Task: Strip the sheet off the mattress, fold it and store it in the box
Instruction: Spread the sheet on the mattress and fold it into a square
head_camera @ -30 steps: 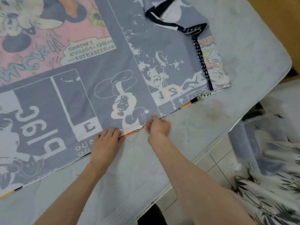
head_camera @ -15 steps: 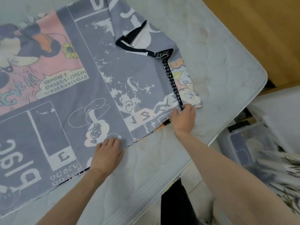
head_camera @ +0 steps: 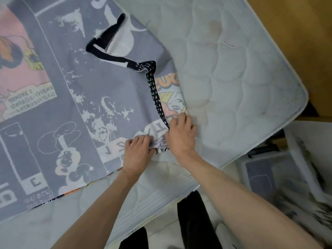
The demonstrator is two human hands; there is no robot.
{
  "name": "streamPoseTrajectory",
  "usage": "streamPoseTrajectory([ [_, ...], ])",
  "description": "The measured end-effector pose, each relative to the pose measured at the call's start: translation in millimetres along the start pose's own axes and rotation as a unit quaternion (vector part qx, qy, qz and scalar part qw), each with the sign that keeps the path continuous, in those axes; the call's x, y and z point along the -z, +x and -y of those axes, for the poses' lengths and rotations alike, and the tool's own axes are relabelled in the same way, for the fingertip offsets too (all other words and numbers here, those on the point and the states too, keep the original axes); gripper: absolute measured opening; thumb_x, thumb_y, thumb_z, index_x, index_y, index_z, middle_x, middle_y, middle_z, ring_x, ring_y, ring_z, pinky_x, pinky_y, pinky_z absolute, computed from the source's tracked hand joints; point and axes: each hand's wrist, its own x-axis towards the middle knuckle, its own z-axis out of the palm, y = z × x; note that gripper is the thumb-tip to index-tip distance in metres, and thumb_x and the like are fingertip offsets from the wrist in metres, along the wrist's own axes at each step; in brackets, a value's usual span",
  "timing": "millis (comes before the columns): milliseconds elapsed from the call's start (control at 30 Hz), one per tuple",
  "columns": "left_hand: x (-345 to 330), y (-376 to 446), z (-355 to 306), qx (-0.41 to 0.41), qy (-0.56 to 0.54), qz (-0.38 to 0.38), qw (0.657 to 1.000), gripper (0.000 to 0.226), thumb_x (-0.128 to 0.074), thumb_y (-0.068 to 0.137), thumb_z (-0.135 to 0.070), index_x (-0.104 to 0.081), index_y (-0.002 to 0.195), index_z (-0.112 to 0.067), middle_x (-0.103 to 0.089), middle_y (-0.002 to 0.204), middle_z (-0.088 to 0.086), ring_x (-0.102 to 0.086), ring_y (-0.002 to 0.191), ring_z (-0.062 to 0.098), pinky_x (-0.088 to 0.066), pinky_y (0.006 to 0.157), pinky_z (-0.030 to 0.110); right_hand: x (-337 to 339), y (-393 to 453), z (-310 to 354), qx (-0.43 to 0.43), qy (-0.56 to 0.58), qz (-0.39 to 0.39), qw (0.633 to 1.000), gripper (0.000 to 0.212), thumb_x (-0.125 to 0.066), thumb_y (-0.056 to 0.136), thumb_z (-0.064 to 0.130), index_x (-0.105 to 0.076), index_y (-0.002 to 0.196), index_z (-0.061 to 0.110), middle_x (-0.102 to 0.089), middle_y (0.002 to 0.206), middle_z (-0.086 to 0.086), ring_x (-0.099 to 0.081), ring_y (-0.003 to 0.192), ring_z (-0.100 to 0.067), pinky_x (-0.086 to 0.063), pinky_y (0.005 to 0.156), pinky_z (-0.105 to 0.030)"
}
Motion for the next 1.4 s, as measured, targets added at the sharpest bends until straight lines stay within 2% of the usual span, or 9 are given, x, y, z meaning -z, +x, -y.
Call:
streamPoseTrajectory([
  [100,11,4,-1,-0.016,-0.002,0.037,0.999,0.02,-0.075,0.078,-0.025,-0.063,0.093,-0.018,-0.066,0.09,-0.001,-0.065,0.09,0.027,-0.045,0.08,0.041,28,18,-16,-0.08,0.221,-0.059,0.97,0.017,-0.053,0.084,0.026,-0.058,0.093,0.013,-0.064,0.088,-0.006,-0.058,0.084,-0.033,-0.038,0.065,-0.039],
  [167,15,4,-4,-0.032,0.001,0.04,0.999,0.022,-0.077,0.076,-0.021,-0.061,0.09,-0.019,-0.065,0.088,-0.002,-0.065,0.086,0.027,-0.045,0.079,0.04,46,34,-57,-0.235,0.396,-0.131,0.878,0.012,-0.05,0.079,0.029,-0.05,0.079,0.018,-0.054,0.064,0.008,-0.054,0.069,-0.029,-0.028,0.061,-0.032],
  [267,13,4,-9,-0.045,0.02,0.016,0.999,0.018,-0.074,0.08,-0.02,-0.061,0.092,-0.018,-0.066,0.088,-0.002,-0.066,0.085,0.026,-0.044,0.08,0.039,65,51,-131,-0.41,0.45,-0.107,0.786,0.019,-0.05,0.078,0.024,-0.062,0.088,0.013,-0.069,0.082,-0.003,-0.066,0.082,-0.031,-0.05,0.072,-0.037],
  [367,2,-1,-13,-0.064,0.03,-0.017,0.997,0.015,-0.073,0.083,-0.025,-0.063,0.092,-0.018,-0.066,0.09,-0.002,-0.066,0.087,0.026,-0.041,0.085,0.04,63,51,-161,-0.393,0.489,-0.008,0.779,0.023,-0.05,0.074,0.014,-0.063,0.093,0.009,-0.074,0.092,-0.015,-0.069,0.059,-0.021,-0.063,0.064,-0.04],
  [500,-8,-4,-20,-0.049,0.017,-0.039,0.998,0.018,-0.074,0.082,-0.025,-0.063,0.091,-0.013,-0.063,0.094,0.003,-0.062,0.086,0.029,-0.042,0.085,0.042,62,59,-144,-0.31,0.457,0.04,0.832,0.03,-0.054,0.071,0.037,-0.062,0.086,0.011,-0.072,0.084,-0.005,-0.068,0.075,-0.026,-0.061,0.073,-0.045],
  [767,-1,-2,-31,-0.001,-0.061,0.051,0.997,0.008,-0.056,0.092,-0.023,-0.059,0.098,-0.018,-0.063,0.097,-0.002,-0.063,0.094,0.024,-0.038,0.096,0.041,52,61,-119,-0.314,0.382,0.023,0.869,0.014,-0.061,0.077,0.012,-0.064,0.088,0.02,-0.069,0.092,0.0,-0.066,0.085,-0.02,-0.052,0.073,-0.029],
  [1000,31,37,-38,0.048,-0.162,0.074,0.983,0.031,-0.048,0.099,-0.043,-0.059,0.118,-0.022,-0.064,0.114,-0.005,-0.06,0.109,0.02,-0.044,0.092,0.039,72,72,-126,-0.287,0.312,0.017,0.906,0.04,-0.066,0.079,0.021,-0.056,0.118,0.02,-0.062,0.099,0.004,-0.062,0.093,-0.02,-0.045,0.073,-0.027],
  [1167,88,137,-16,0.271,-0.399,-0.049,0.874,0.034,-0.053,0.099,-0.037,-0.054,0.126,-0.017,-0.062,0.105,-0.006,-0.064,0.101,0.022,-0.051,0.087,0.036,92,149,-98,-0.133,0.295,0.007,0.946,0.046,-0.068,0.086,0.027,-0.053,0.13,0.024,-0.06,0.11,0.003,-0.061,0.1,-0.018,-0.048,0.082,-0.03],
  [1400,142,270,57,0.5,-0.559,-0.162,0.641,0.077,-0.057,0.095,-0.03,-0.015,0.158,-0.019,-0.05,0.137,0.006,-0.058,0.106,0.022,-0.047,0.102,0.038,94,195,-60,0.094,0.155,-0.006,0.983,0.037,-0.061,0.09,0.019,-0.055,0.127,0.02,-0.063,0.116,-0.001,-0.06,0.105,-0.024,-0.053,0.084,-0.04],
])
